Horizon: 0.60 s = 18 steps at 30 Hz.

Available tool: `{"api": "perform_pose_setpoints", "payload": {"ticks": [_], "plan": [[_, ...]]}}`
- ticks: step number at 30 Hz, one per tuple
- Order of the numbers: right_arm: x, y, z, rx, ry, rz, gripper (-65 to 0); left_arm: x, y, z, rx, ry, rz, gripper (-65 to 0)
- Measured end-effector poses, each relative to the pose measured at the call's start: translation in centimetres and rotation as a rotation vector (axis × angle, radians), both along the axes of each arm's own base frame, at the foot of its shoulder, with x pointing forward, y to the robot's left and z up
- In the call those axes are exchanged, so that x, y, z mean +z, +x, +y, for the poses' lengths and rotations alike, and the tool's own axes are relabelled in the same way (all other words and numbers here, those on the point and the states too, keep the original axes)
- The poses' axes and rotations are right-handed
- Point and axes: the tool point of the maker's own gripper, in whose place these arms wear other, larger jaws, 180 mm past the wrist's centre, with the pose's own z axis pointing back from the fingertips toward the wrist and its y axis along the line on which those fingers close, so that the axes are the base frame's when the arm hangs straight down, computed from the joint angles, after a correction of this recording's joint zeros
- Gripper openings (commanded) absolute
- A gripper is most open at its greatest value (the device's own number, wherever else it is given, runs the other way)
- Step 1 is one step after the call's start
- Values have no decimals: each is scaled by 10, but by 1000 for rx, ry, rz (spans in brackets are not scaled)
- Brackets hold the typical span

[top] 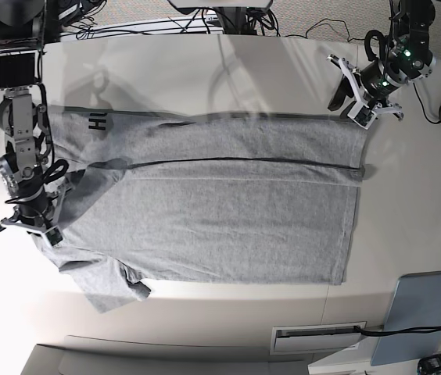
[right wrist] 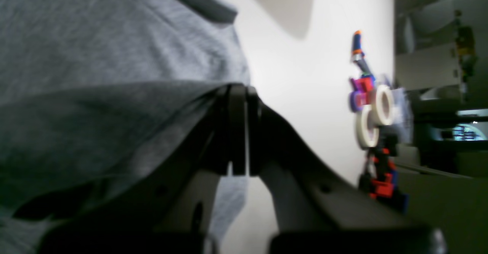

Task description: Fold the T-shirt properly

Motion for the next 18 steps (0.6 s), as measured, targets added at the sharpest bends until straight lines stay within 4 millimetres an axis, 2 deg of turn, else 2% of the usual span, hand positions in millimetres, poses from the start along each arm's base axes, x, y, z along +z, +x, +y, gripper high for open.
{"api": "perform_pose_setpoints", "payload": {"ticks": [4, 9, 13, 18], "plan": [[-13, -7, 0, -46, 7, 55, -650, 0, 0, 0, -1, 3, 0, -497], [-21, -29, -10, -127, -40, 142, -650, 0, 0, 0, 0, 2, 0, -497], [-17, -52, 8, -90, -61, 144, -650, 0, 0, 0, 0, 2, 0, -497], [-19, -97, 32, -61, -71, 200, -650, 0, 0, 0, -1, 4, 0, -497]]}}
